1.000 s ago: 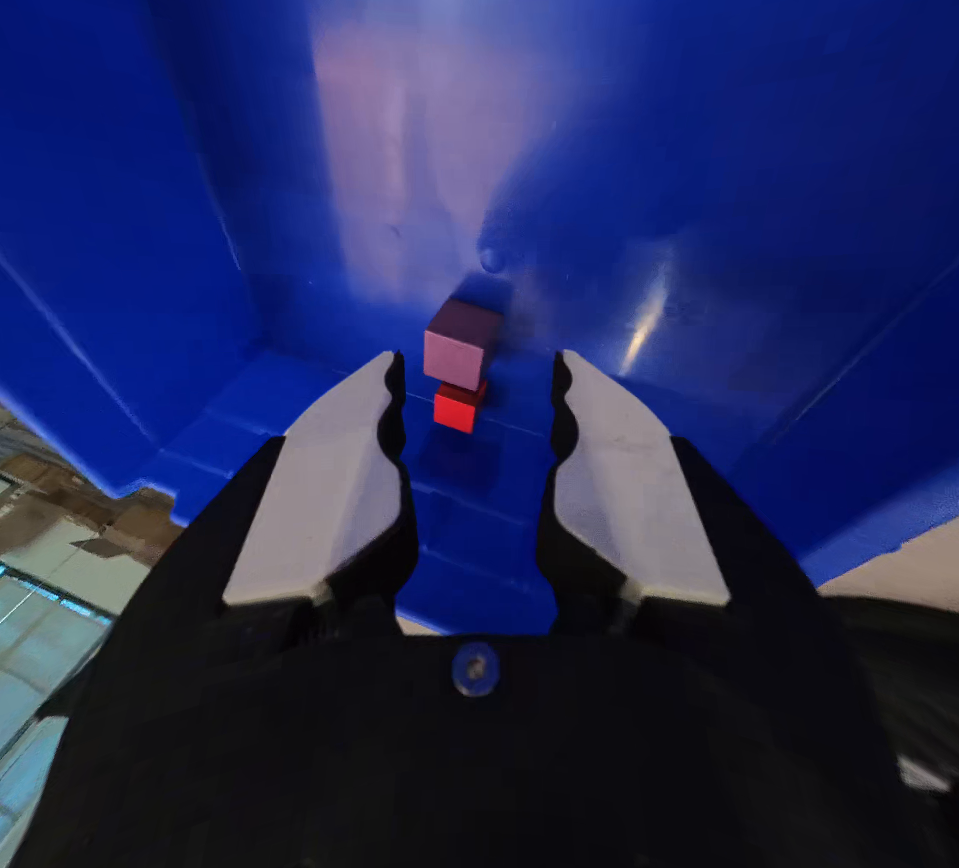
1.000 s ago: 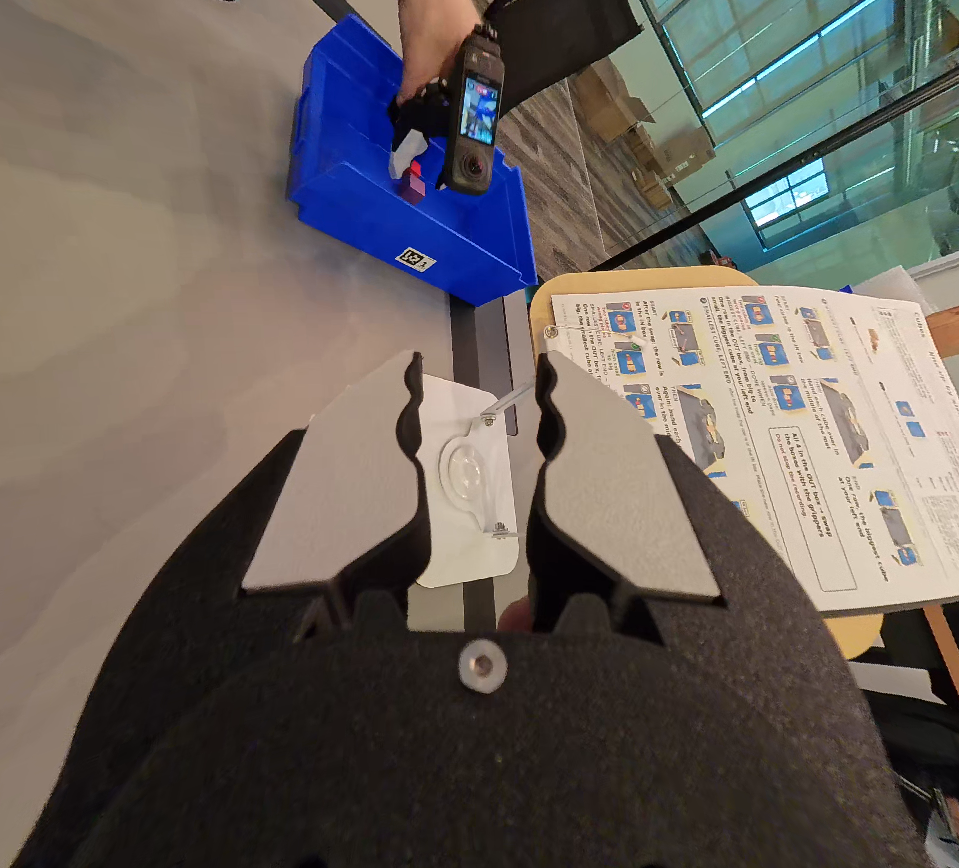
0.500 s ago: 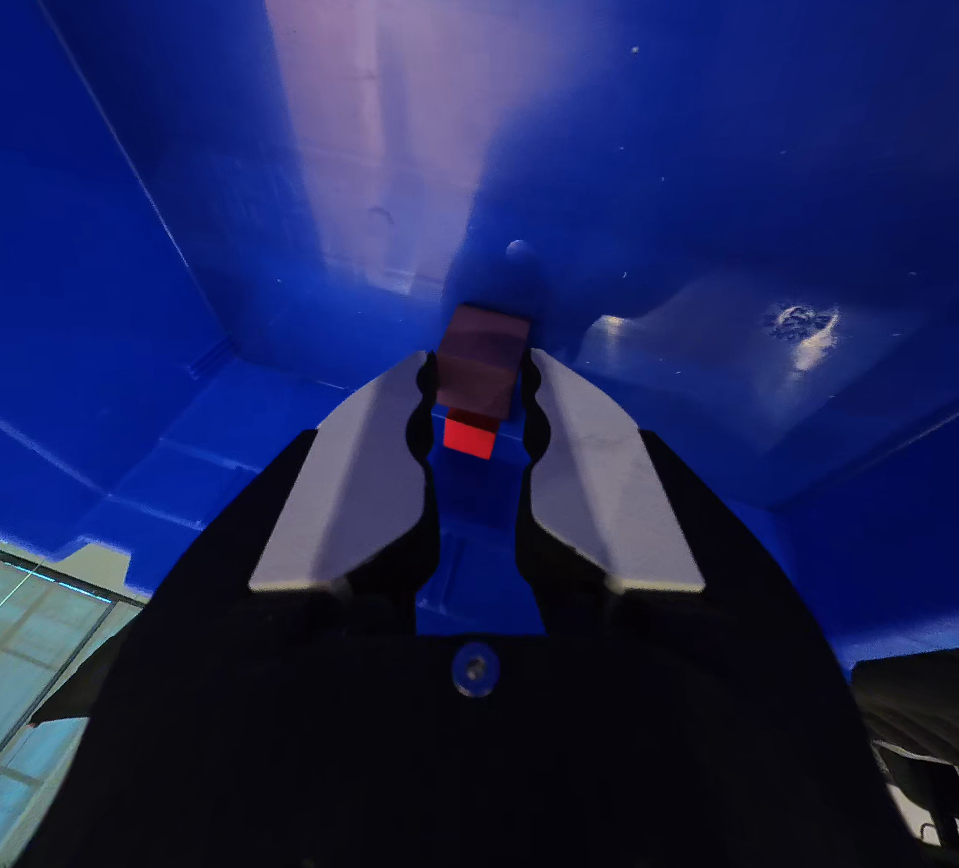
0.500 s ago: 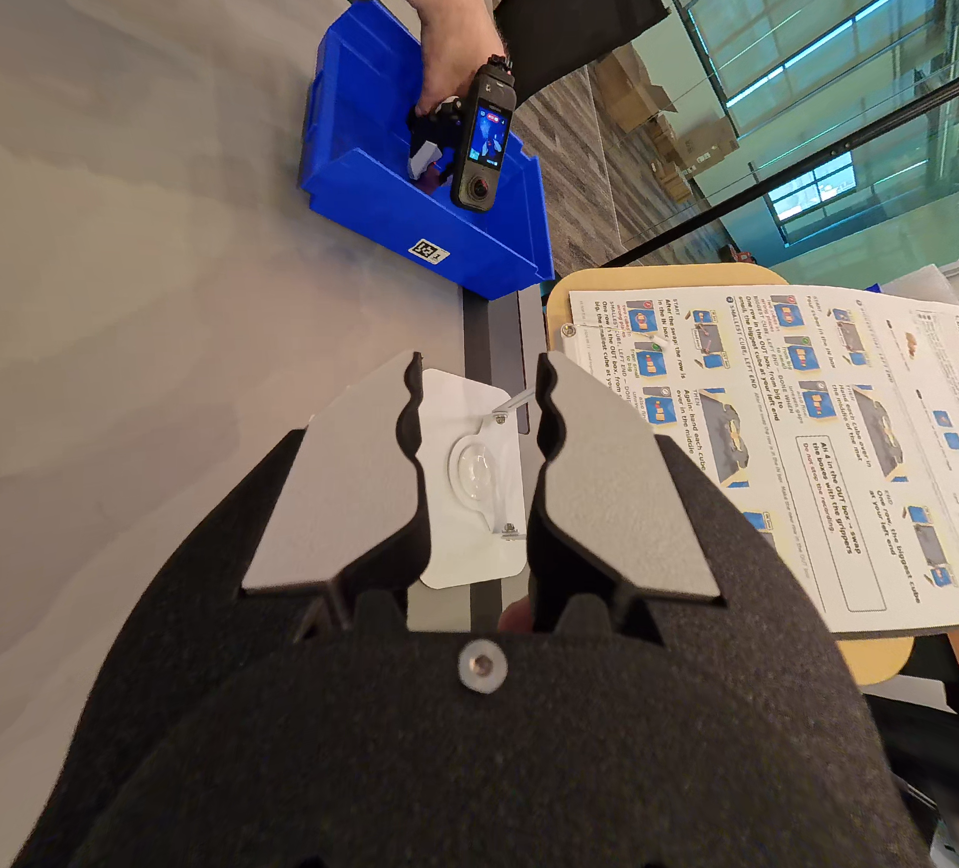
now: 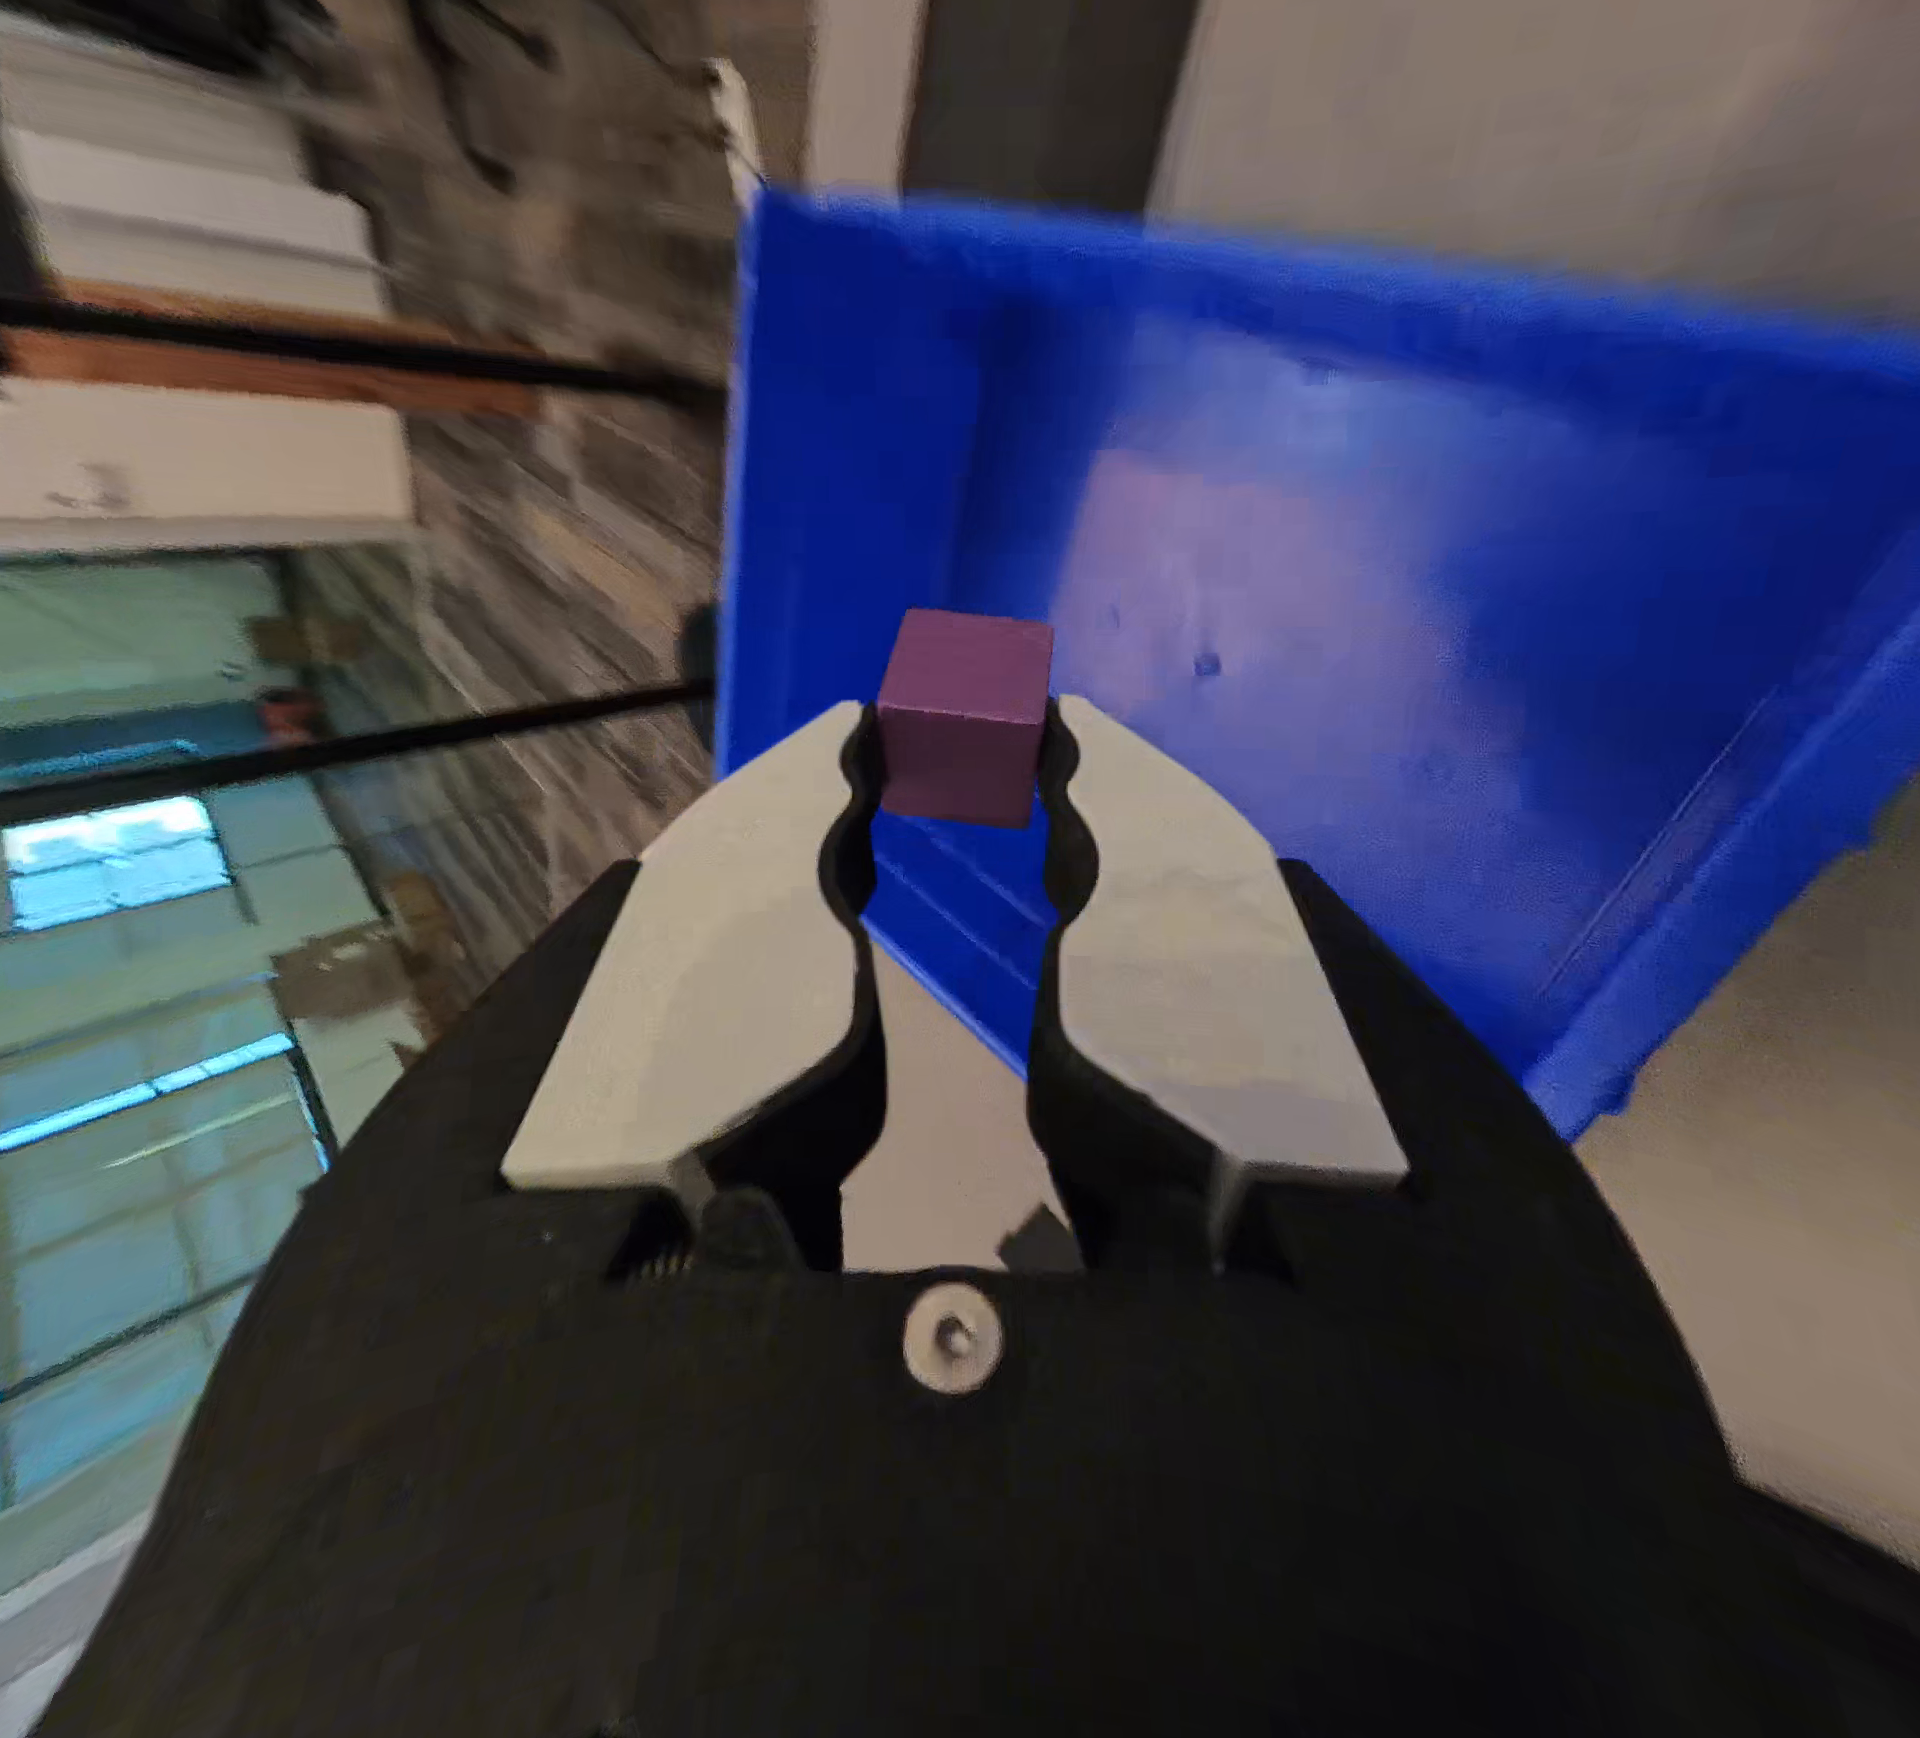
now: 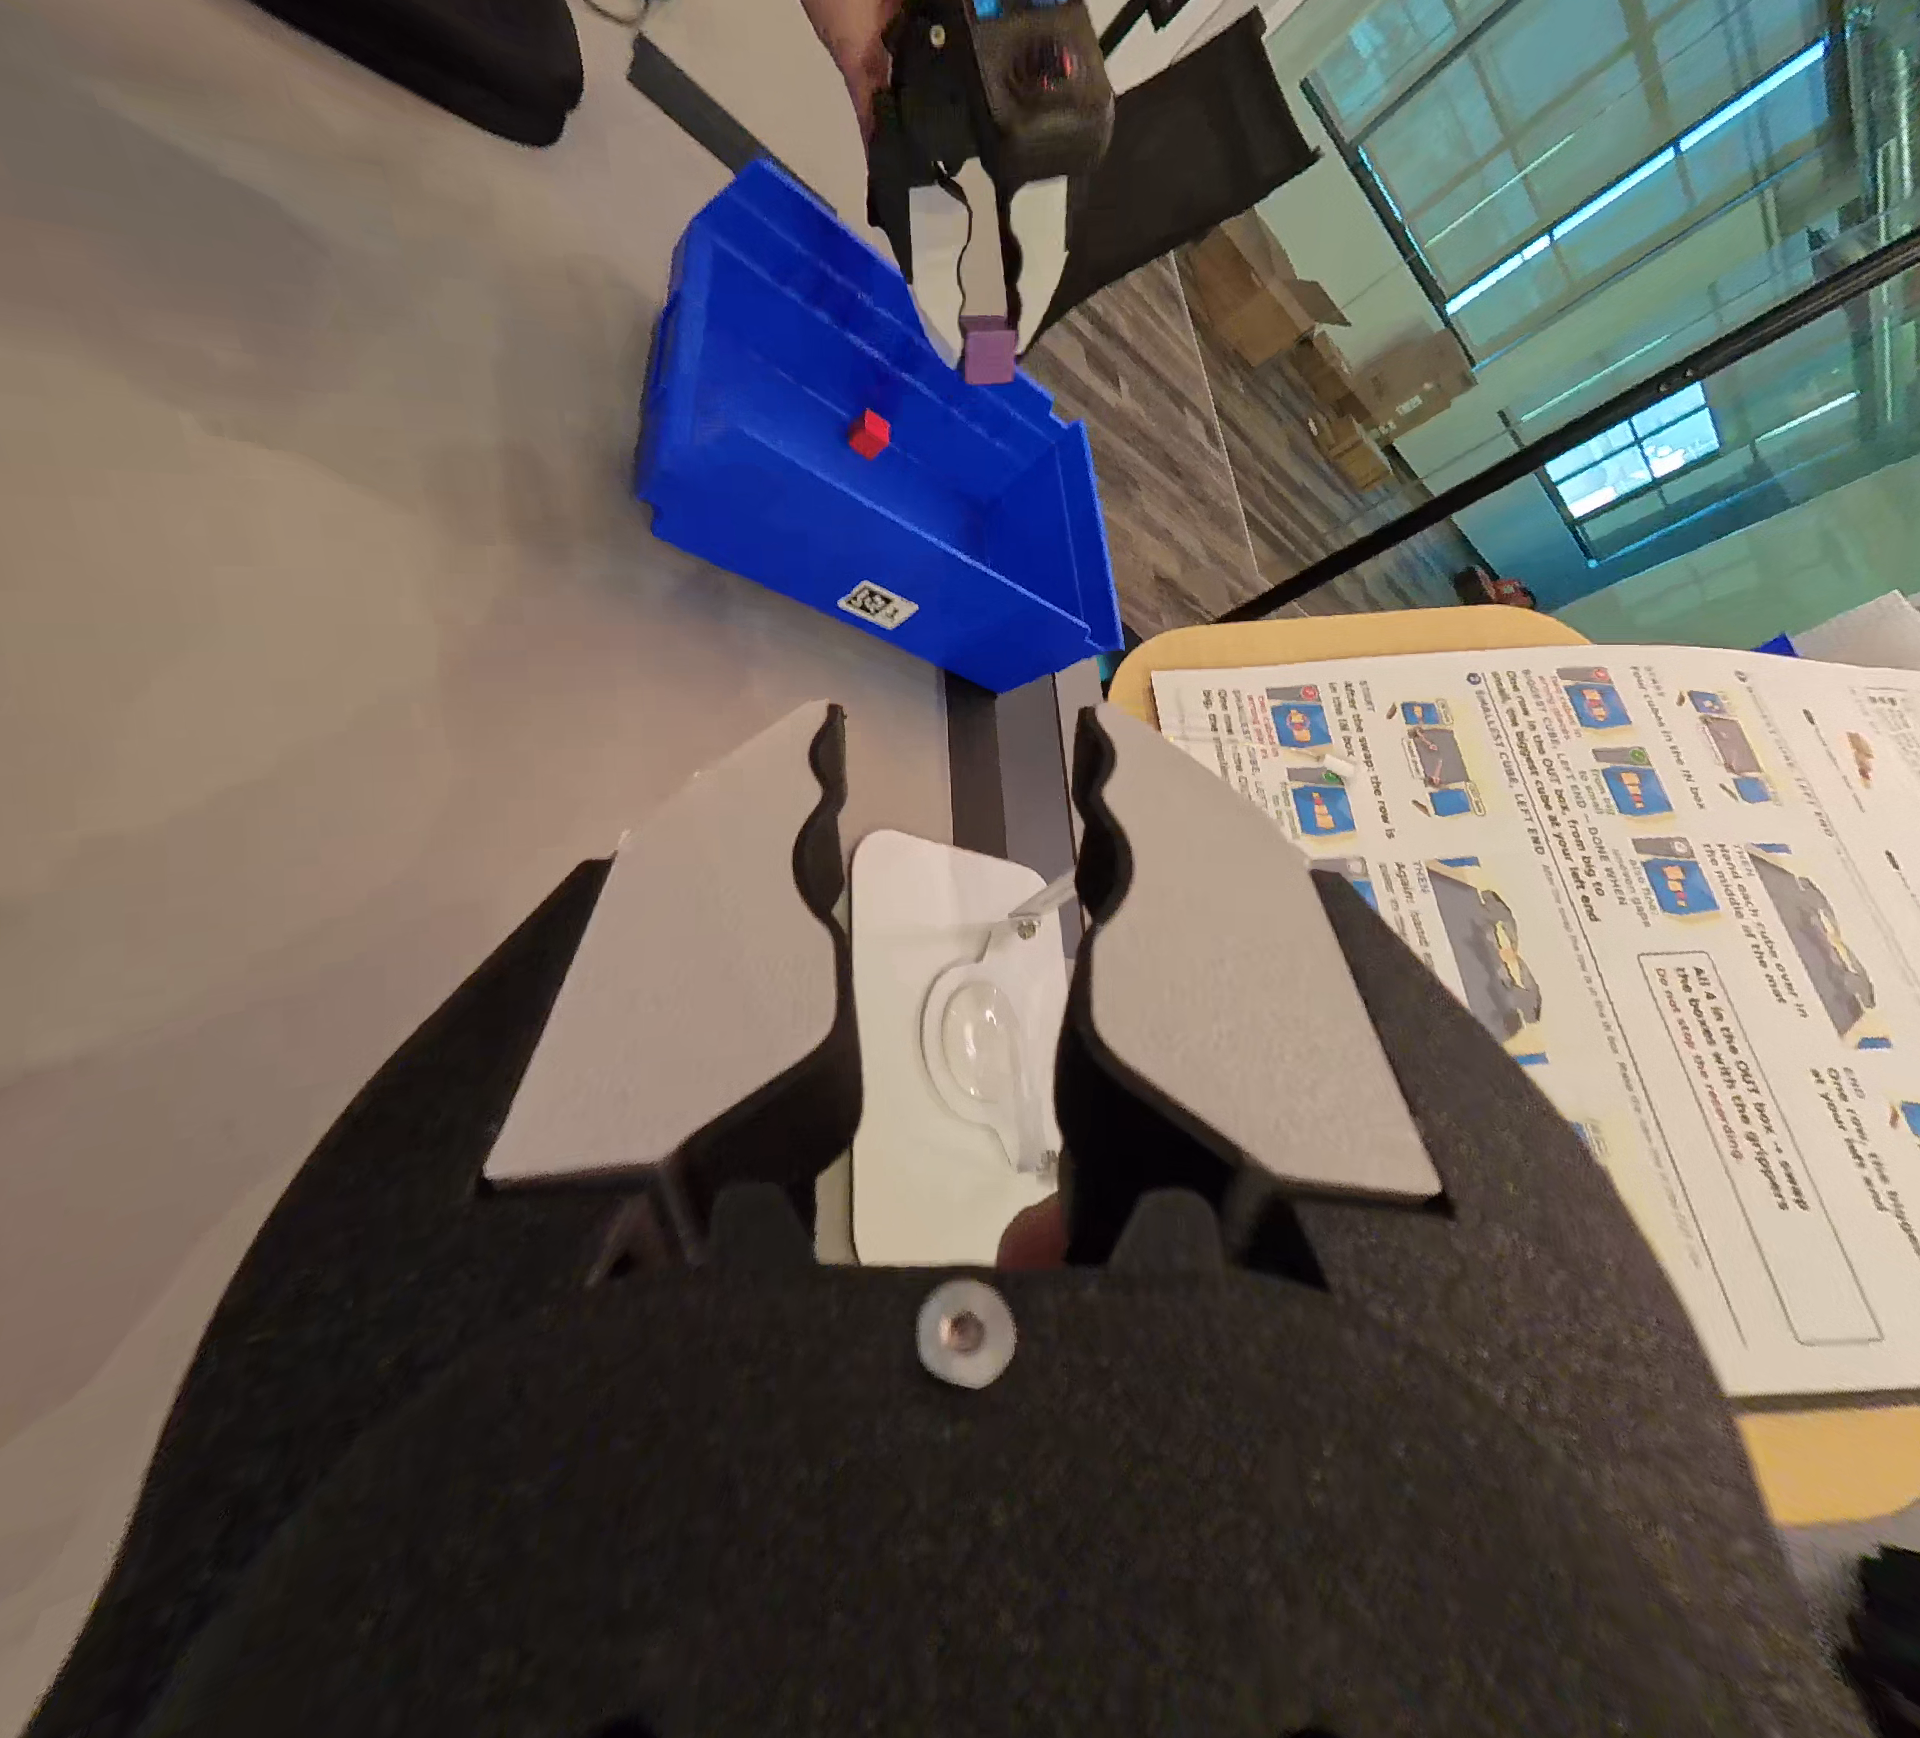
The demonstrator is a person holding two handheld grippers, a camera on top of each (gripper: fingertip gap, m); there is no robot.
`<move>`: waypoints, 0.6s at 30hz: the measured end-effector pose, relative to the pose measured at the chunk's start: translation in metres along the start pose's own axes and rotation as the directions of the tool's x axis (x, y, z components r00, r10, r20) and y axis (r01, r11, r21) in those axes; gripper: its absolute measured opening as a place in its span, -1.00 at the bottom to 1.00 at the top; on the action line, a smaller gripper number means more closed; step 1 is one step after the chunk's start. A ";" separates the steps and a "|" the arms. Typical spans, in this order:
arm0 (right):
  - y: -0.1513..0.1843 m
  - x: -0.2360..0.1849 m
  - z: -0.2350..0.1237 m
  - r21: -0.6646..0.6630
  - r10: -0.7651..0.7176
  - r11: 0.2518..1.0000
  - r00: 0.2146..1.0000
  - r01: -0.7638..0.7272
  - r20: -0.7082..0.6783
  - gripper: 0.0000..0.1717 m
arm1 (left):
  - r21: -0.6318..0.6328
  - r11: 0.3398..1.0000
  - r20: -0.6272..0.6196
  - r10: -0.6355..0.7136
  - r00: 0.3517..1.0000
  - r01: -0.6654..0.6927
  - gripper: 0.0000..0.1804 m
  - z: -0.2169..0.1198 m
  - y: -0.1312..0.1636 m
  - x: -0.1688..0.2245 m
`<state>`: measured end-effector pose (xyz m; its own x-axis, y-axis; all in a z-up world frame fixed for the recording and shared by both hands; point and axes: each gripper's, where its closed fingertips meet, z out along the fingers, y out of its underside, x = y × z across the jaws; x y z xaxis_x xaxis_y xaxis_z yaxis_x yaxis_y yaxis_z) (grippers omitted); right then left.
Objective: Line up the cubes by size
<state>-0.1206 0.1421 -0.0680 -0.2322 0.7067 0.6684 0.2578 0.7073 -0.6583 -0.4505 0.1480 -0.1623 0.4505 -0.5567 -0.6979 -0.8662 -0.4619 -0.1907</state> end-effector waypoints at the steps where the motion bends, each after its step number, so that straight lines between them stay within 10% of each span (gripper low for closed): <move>1: -0.004 0.000 0.001 0.022 0.010 1.000 1.000 -0.010 0.002 -0.51 | 0.072 0.997 0.048 0.000 0.999 -0.004 -0.68 -0.017 -0.019 -0.003; 11: -0.036 0.012 0.002 0.224 0.222 0.948 0.974 -0.225 0.039 -0.50 | 0.502 0.826 0.417 0.030 0.909 -0.258 -0.69 -0.136 -0.201 0.025; 18: -0.040 0.027 -0.018 0.310 0.357 0.877 0.930 -0.367 0.091 -0.51 | 0.636 0.676 0.530 -0.033 0.847 -0.372 -0.69 -0.178 -0.272 0.033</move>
<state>-0.1204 0.1321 -0.0172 -0.2089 0.9113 0.3548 0.0205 0.3668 -0.9301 -0.1614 0.1329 -0.0107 0.2958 -0.0903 -0.9510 -0.8905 0.3341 -0.3088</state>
